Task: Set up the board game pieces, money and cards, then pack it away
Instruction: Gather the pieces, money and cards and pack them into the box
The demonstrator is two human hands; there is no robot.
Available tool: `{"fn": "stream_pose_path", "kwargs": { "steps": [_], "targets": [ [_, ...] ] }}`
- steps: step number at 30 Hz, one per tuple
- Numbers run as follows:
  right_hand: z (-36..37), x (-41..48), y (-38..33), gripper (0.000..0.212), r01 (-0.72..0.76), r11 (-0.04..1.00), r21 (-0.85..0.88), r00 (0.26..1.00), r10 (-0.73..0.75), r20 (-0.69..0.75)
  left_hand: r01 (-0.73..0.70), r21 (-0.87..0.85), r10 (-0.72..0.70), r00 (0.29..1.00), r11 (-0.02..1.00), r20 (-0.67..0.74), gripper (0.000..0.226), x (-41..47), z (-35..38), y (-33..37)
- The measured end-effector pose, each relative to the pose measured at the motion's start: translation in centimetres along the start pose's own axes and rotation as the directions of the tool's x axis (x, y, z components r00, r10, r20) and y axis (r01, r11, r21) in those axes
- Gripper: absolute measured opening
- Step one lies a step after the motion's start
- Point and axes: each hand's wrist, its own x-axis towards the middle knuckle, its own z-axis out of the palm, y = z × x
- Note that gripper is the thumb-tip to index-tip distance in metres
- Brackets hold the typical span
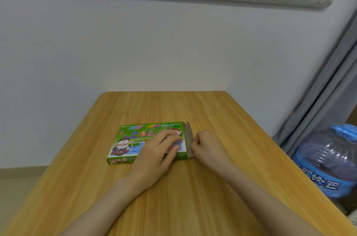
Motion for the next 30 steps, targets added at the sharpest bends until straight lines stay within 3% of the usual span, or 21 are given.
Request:
{"fn": "stream_pose_path", "kwargs": {
  "steps": [4,7,11,14,17,22,26,30],
  "targets": [
    [-3.5,1.1,-0.5,0.014,0.061,0.996,0.072,0.975,-0.044,-0.219,0.075,-0.062,-0.083,0.988,0.995,-0.131,0.031,1.6,-2.7,0.2],
    [-7.1,2.1,-1.9,0.015,0.186,0.969,0.162,0.915,-0.111,-0.388,0.089,-0.060,-0.100,0.972,0.994,-0.212,0.033,3.1,-5.0,0.5],
    [-11.5,3.4,-4.9,0.013,0.334,0.905,0.263,0.836,-0.155,-0.527,0.166,-0.107,-0.184,0.965,0.980,-0.188,0.038,4.8,-7.3,0.8],
    [-12.2,3.8,-6.9,0.016,0.418,0.838,0.351,0.843,-0.215,-0.492,0.219,-0.256,-0.264,0.951,0.942,-0.158,0.038,5.5,-8.1,1.9],
    [-11.4,4.1,-7.6,0.017,0.424,0.783,0.455,0.868,-0.207,-0.451,0.192,-0.338,-0.276,0.936,0.921,-0.220,0.040,5.8,-8.2,3.3],
    [-9.5,3.7,-6.4,0.014,0.340,0.601,0.723,0.912,-0.023,-0.410,0.188,-0.326,-0.278,0.925,0.927,-0.258,0.035,6.0,-7.7,3.0],
    [-7.9,1.4,-5.3,0.013,0.446,0.429,0.786,0.854,0.061,-0.517,0.197,-0.344,-0.300,0.912,0.918,-0.278,0.031,6.4,-7.2,2.8],
    [-6.7,0.9,-4.7,0.016,0.401,0.381,0.833,0.869,0.130,-0.477,0.207,-0.367,-0.331,0.888,0.907,-0.318,0.031,6.5,-7.1,2.4]
  ]
}}
